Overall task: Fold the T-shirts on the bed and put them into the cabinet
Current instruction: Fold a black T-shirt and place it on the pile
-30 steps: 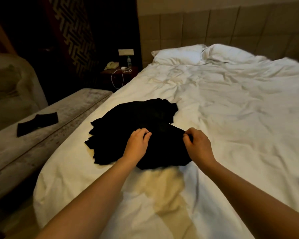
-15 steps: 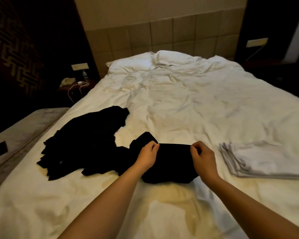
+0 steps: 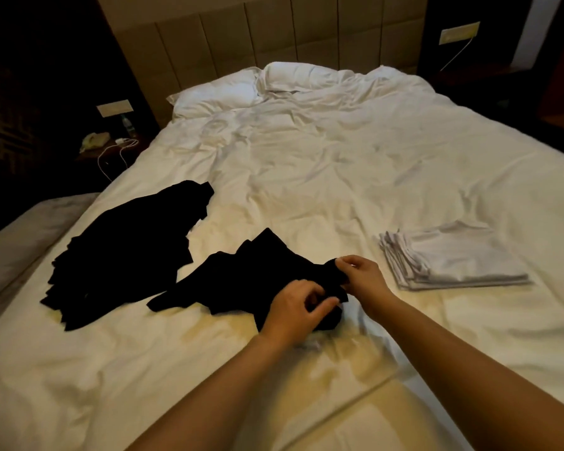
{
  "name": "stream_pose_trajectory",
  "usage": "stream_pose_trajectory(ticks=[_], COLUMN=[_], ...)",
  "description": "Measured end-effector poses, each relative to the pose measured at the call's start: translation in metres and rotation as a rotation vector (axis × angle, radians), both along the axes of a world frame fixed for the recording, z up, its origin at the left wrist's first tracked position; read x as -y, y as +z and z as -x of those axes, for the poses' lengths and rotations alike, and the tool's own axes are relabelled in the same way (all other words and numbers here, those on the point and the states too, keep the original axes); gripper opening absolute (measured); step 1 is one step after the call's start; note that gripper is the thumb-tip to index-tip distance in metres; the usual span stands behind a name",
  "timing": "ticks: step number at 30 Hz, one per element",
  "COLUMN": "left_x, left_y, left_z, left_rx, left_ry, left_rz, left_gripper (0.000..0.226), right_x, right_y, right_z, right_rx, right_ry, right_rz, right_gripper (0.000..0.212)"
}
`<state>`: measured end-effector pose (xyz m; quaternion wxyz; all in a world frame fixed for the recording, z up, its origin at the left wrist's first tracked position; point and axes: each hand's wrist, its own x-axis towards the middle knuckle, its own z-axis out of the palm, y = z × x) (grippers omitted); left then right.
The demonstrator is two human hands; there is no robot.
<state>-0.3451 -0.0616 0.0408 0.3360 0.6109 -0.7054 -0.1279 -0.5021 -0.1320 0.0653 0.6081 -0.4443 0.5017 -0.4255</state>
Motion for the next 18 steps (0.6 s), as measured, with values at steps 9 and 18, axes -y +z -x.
stream_pose_trajectory(ticks=[9, 18], left_x=[-0.007, 0.009], left_y=[-0.014, 0.01], left_z=[0.002, -0.009], left_rx=[-0.51, -0.839], left_ry=[0.283, 0.371], left_rz=[-0.079, -0.183], left_gripper=[0.017, 0.025], right_x=[-0.014, -0.016], right_y=[-0.016, -0.017], right_z=[-0.011, -0.012], right_rx=[0.07, -0.176], right_ry=[0.159, 0.206], right_rz=[0.063, 0.321], right_gripper=[0.022, 0.003])
